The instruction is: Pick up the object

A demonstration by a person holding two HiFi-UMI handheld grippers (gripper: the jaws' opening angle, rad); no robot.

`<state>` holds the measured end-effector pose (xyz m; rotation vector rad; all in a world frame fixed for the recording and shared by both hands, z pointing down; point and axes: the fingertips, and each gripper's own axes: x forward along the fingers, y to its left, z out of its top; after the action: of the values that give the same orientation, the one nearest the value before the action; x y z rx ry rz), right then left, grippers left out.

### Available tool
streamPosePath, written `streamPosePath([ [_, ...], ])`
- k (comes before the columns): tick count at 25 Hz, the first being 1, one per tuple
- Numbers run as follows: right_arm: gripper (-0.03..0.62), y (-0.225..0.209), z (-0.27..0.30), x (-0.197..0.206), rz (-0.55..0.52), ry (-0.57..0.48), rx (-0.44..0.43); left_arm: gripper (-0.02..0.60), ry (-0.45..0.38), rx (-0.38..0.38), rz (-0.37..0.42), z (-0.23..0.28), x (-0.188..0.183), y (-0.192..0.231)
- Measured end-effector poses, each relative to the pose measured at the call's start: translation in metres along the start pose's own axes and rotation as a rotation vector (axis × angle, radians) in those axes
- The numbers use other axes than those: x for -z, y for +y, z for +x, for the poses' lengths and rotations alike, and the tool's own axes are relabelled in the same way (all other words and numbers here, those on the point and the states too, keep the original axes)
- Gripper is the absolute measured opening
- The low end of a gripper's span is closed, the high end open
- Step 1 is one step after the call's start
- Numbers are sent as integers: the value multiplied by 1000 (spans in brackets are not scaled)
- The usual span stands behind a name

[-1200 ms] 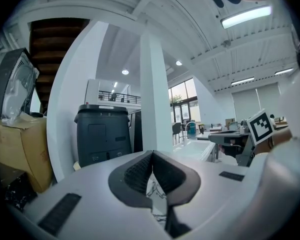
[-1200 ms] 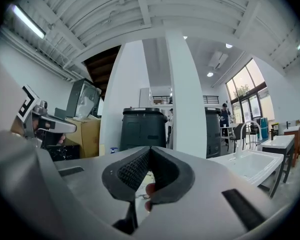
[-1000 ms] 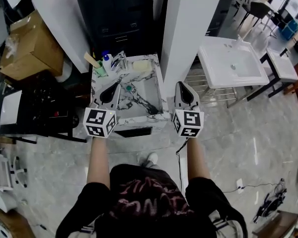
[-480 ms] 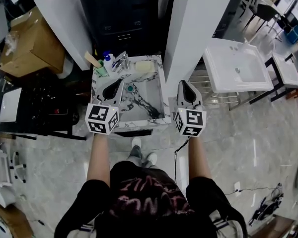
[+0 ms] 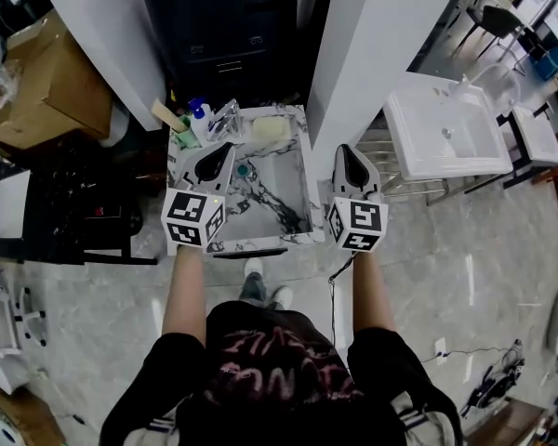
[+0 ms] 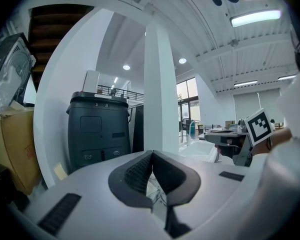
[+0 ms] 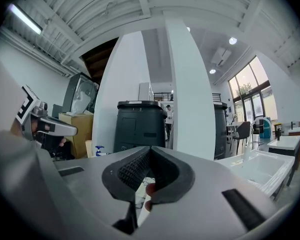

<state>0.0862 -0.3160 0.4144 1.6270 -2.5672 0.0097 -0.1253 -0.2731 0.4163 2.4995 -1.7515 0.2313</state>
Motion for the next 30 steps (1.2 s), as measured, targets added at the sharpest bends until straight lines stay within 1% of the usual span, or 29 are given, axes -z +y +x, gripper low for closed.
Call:
streamPosePath([
  [8,15,-4,35,1,1,10,11,15,-6,10,-1,32,-5,23],
  [13,15,-10,49,7,-2,22,16,15,1,30,-3,54,-1,24],
  [17,15,-14,58,9,-2,29,22,15,25,52,-6,71,6,22],
  [22,15,-19,63,14,1,38,30,15,62,85,-22,90,21,15],
  [24,15,-21,64,17,1,44,33,15,90,103,-23,99,31,12],
  [28,15,-27,67,21,1,54,38,17,170,130,45,118,56,3],
  [29,15,-28,68,23,2,57,39,27,191,139,57,123,63,1],
  [30,15,-30,69,24,3,60,41,54,210,149,63,128,69,-1],
])
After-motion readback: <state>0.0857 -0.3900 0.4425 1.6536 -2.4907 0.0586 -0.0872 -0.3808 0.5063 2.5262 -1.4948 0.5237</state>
